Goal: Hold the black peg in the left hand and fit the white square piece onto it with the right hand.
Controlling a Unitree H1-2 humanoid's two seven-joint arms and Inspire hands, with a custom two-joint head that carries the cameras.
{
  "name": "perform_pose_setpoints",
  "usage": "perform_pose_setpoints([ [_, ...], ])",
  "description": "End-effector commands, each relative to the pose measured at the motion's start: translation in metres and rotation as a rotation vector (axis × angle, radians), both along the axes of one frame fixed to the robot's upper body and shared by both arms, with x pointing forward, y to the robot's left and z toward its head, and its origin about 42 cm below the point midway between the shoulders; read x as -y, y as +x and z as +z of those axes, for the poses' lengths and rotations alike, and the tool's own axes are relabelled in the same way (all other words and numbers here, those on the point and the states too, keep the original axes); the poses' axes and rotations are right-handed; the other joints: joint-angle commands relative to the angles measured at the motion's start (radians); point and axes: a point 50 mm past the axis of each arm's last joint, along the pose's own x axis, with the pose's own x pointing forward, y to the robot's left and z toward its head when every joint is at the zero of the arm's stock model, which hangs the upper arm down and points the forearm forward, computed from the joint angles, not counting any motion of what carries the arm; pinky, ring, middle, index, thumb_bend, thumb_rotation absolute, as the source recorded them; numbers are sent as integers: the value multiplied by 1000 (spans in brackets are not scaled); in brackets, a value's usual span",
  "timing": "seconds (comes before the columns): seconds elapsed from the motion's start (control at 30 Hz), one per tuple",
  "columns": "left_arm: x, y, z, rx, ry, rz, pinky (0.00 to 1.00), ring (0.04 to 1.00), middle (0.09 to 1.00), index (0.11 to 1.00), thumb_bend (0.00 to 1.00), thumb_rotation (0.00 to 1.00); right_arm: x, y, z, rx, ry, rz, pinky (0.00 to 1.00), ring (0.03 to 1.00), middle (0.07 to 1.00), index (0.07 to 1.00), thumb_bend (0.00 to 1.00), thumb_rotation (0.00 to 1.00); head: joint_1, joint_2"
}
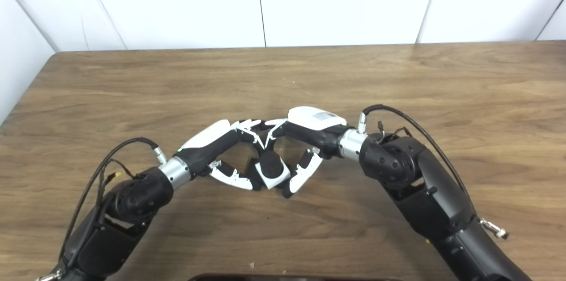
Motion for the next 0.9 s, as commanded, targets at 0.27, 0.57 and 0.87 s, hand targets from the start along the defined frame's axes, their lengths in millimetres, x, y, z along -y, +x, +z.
perform_pose_setpoints([
  [0.27, -1, -10, -16, -84, 49, -38, 1000, 1000, 972, 491, 521, 77, 32, 12, 15, 43, -22, -82, 819, 900, 927, 885, 908, 255, -3, 3],
  [0.57, -5, -9, -16, -83, 53, -33, 1000, 1000, 971, 491, 521, 76, 60, 17, 21, 37, 2, -158, 808, 906, 923, 878, 876, 238, -19, 7],
  [0.87, -8, -9, -16, -87, 50, -28, 1000, 1000, 972, 491, 522, 75, 86, 23, 29, 68, -18, -230, 811, 891, 910, 873, 883, 248, -46, 5],
])
